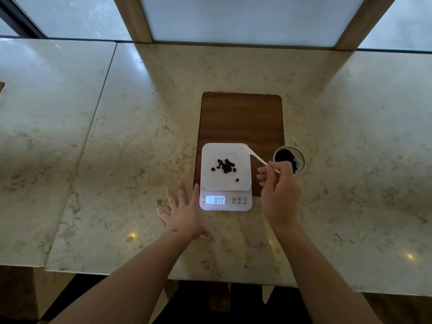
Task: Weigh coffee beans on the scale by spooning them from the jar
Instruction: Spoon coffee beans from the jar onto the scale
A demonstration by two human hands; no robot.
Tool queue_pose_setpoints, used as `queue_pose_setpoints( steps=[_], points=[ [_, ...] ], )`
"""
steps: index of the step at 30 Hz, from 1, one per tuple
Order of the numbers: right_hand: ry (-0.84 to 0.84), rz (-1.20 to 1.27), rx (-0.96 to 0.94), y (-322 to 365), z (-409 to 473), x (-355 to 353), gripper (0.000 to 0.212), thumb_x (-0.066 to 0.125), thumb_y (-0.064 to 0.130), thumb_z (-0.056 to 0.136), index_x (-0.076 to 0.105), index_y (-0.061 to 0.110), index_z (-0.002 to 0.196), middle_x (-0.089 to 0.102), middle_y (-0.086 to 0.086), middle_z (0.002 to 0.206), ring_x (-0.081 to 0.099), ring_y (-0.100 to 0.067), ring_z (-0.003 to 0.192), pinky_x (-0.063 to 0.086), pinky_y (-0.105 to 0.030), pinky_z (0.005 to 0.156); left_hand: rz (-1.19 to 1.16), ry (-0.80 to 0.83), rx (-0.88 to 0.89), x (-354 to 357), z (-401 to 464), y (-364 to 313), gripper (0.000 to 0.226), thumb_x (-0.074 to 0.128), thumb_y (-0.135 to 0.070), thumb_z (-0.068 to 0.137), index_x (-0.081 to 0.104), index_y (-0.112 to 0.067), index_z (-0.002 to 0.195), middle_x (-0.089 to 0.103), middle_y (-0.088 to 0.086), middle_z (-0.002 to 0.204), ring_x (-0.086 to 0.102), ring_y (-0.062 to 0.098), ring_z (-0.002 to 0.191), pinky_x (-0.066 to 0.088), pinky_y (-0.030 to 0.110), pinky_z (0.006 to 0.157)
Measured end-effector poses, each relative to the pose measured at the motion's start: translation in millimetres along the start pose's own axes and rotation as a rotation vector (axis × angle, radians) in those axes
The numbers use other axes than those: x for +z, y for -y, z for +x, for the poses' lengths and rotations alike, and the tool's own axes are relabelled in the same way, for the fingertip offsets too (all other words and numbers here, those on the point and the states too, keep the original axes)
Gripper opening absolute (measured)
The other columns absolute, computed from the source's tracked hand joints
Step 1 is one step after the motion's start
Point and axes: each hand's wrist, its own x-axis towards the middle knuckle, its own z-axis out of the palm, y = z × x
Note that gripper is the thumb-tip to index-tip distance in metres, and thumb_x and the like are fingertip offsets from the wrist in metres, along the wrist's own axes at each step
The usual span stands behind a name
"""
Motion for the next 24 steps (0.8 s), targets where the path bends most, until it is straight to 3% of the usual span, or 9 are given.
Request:
queue_pose_setpoints(
  steps=[5,10,14,19,24],
  points=[
    [-0.099,-0.093,-0.042,2,17,-45,0.009,0.052,0.01,0.101,0.057,0.016,0.097,0.07,0.007,0.08,0.068,-0.004,0.068,0.048,-0.01,0.058,0.045,0.02,-0.037,-2,4,-1,0.166,0.086,-0.075,0.044,-0.055,-0.044,0.125,-0.057,0.005,0.144,-0.051,0.042,0.131,0.001,0.08,0.108],
    [-0.068,-0.282,-0.081,-8,39,-85,0.008,0.054,0.009,0.099,0.059,0.009,0.093,0.068,-0.006,0.071,0.061,-0.023,0.059,0.046,-0.033,0.05,0.026,0.041,-0.015,-2,4,1,0.167,0.087,-0.075,0.043,-0.05,-0.045,0.133,-0.058,0.005,0.145,-0.053,0.042,0.129,0.0,0.081,0.109],
    [-0.006,-0.39,-0.119,-18,49,-93,0.008,0.059,0.004,0.095,0.064,0.004,0.088,0.058,-0.003,0.068,0.054,-0.024,0.059,0.037,-0.03,0.054,0.004,0.05,0.005,-3,2,1,0.165,0.089,-0.07,0.046,-0.05,-0.045,0.132,-0.058,0.005,0.144,-0.053,0.041,0.128,-0.002,0.081,0.108],
    [0.05,-0.419,-0.087,-29,54,-83,0.01,0.06,0.004,0.094,0.064,0.004,0.085,0.057,-0.003,0.067,0.054,-0.025,0.059,0.043,-0.034,0.054,0.005,0.047,0.003,-5,0,0,0.164,0.088,-0.072,0.046,-0.05,-0.046,0.131,-0.057,0.005,0.145,-0.052,0.041,0.13,-0.001,0.081,0.109],
    [0.044,-0.455,-0.111,-34,53,-76,0.013,0.06,0.002,0.093,0.062,0.003,0.08,0.055,-0.005,0.064,0.051,-0.025,0.054,0.036,-0.031,0.051,0.0,0.02,0.016,-5,-2,1,0.165,0.089,-0.072,0.043,-0.043,-0.047,0.138,-0.052,0.003,0.149,-0.049,0.04,0.133,0.0,0.081,0.109]
  ],
)
